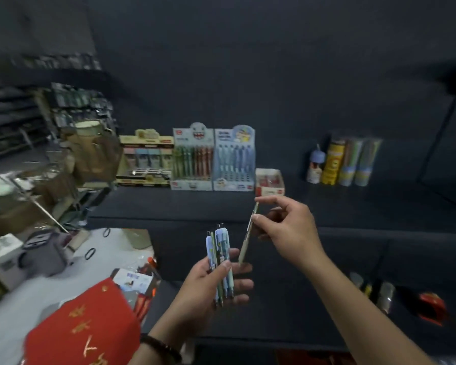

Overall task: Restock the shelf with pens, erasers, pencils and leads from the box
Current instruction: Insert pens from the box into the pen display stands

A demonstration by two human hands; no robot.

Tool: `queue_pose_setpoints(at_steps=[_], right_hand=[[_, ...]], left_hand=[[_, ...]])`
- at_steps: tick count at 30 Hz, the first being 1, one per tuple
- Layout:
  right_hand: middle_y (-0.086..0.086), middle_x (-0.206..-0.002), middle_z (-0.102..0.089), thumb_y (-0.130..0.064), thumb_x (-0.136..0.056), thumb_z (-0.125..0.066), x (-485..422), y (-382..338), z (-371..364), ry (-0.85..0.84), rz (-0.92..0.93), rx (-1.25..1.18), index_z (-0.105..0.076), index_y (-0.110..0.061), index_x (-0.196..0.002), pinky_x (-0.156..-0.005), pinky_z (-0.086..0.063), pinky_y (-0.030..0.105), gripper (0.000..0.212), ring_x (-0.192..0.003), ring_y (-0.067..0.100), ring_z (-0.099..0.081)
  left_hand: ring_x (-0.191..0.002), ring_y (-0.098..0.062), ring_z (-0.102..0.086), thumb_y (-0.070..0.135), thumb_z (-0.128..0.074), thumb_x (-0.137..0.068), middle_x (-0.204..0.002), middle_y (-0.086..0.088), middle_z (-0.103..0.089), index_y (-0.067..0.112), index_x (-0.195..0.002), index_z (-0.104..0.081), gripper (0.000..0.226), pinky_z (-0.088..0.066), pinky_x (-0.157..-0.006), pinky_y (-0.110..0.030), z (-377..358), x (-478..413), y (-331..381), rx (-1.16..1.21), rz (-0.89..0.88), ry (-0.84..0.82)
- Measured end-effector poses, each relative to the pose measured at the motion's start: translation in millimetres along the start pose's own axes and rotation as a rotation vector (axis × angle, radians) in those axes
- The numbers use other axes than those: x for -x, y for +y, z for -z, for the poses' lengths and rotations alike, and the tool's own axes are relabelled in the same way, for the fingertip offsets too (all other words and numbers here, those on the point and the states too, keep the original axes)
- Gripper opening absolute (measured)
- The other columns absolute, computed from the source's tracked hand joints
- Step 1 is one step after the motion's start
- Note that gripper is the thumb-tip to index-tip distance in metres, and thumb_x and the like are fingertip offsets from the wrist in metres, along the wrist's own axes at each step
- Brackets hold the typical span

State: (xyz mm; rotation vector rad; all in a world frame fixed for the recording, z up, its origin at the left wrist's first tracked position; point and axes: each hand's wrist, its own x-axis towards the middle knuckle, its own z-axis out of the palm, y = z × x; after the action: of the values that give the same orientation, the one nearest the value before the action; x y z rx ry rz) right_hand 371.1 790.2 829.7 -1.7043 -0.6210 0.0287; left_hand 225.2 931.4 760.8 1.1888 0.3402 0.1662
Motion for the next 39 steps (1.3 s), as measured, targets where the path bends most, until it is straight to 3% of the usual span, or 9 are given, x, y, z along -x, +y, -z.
queue_pose_setpoints(at_steps=[7, 13, 17, 21, 24, 28, 31, 36, 39], right_hand=[[-0.01, -0.067, -0.074, -0.023, -0.092, -0.081, -108, -35, -75, 0.096, 0.227, 0.138, -0.076, -0.031, -0.109, -0.073, -0.063, 0.036, 0.02, -0.064, 0.005, -0.073], [-0.009, -0.068, -0.07, -0.021, -0.094, -0.077, -204, -25, -125, 0.084, 0.376, 0.161, -0.076, -0.025, -0.111, -0.071, -0.062, 0.034, 0.018, -0.066, 0.005, -0.07], [-0.014, -0.072, -0.069, -0.015, -0.098, -0.073, -254, -14, -167, 0.035, 0.419, 0.121, -0.073, -0.02, -0.119, -0.062, -0.05, 0.009, 0.021, -0.069, -0.003, -0.067], [-0.021, -0.078, -0.064, -0.018, -0.1, -0.071, -290, -4, -211, -0.039, 0.485, 0.164, -0.07, -0.021, -0.118, -0.069, -0.054, 0.015, 0.018, -0.07, -0.006, -0.064], [-0.018, -0.088, -0.064, -0.021, -0.1, -0.071, -308, 7, -237, -0.063, 0.483, 0.18, -0.071, -0.023, -0.12, -0.074, -0.057, 0.023, 0.02, -0.075, -0.008, -0.06], [-0.019, -0.091, -0.066, -0.021, -0.101, -0.071, -319, 19, -257, -0.099, 0.448, 0.182, -0.072, -0.024, -0.122, -0.072, -0.046, 0.004, 0.021, -0.077, -0.017, -0.06], [-0.015, -0.09, -0.072, -0.023, -0.1, -0.071, -323, 22, -267, -0.088, 0.44, 0.22, -0.073, -0.025, -0.118, -0.073, -0.056, 0.015, 0.018, -0.079, -0.008, -0.066], [-0.017, -0.089, -0.069, -0.022, -0.101, -0.071, -325, 29, -281, -0.135, 0.369, 0.292, -0.072, -0.027, -0.119, -0.063, -0.053, 0.013, 0.018, -0.07, -0.005, -0.066], [-0.012, -0.096, -0.07, -0.024, -0.102, -0.068, -325, 32, -289, -0.187, 0.339, 0.388, -0.073, -0.026, -0.119, -0.061, -0.046, 0.009, 0.017, -0.068, -0.007, -0.061]], left_hand=[[-0.069, -0.021, -0.065, 0.02, -0.051, -0.111, -0.104, -0.019, -0.077, 0.018, -0.133, -0.064, 0.026, -0.048, -0.055, -0.031, 81, -59, 53, -0.012, -0.186, 0.22], [-0.059, -0.016, -0.05, 0.016, -0.049, -0.112, -0.085, -0.012, -0.068, 0.014, -0.132, -0.063, 0.024, -0.037, -0.045, -0.024, 122, -122, 82, 0.017, -0.222, 0.351], [-0.056, -0.015, -0.045, 0.018, -0.049, -0.111, -0.076, -0.006, -0.062, 0.013, -0.117, -0.054, 0.009, -0.037, -0.047, -0.023, 135, -160, 99, 0.077, -0.235, 0.437], [-0.065, -0.021, -0.054, 0.013, -0.05, -0.111, -0.084, -0.013, -0.066, 0.011, -0.119, -0.062, 0.014, -0.043, -0.058, -0.033, 154, -188, 111, 0.048, -0.265, 0.508], [-0.07, -0.024, -0.062, 0.005, -0.051, -0.108, -0.094, -0.017, -0.07, 0.005, -0.12, -0.061, 0.015, -0.053, -0.065, -0.037, 167, -205, 118, 0.033, -0.273, 0.498], [-0.076, -0.027, -0.067, 0.004, -0.052, -0.108, -0.1, -0.018, -0.074, 0.006, -0.12, -0.061, 0.015, -0.06, -0.071, -0.039, 184, -225, 128, 0.067, -0.295, 0.45], [-0.079, -0.03, -0.065, 0.002, -0.053, -0.106, -0.102, -0.022, -0.071, 0.005, -0.11, -0.064, 0.012, -0.059, -0.075, -0.041, 195, -239, 134, 0.093, -0.301, 0.402], [-0.084, -0.033, -0.064, 0.003, -0.053, -0.107, -0.105, -0.021, -0.075, 0.013, -0.092, -0.077, 0.03, -0.057, -0.077, -0.042, 210, -257, 135, 0.028, -0.303, 0.328], [-0.085, -0.031, -0.067, 0.007, -0.052, -0.108, -0.113, -0.023, -0.075, 0.003, -0.114, -0.066, 0.015, -0.057, -0.075, -0.04, 221, -263, 130, 0.015, -0.279, 0.313]])
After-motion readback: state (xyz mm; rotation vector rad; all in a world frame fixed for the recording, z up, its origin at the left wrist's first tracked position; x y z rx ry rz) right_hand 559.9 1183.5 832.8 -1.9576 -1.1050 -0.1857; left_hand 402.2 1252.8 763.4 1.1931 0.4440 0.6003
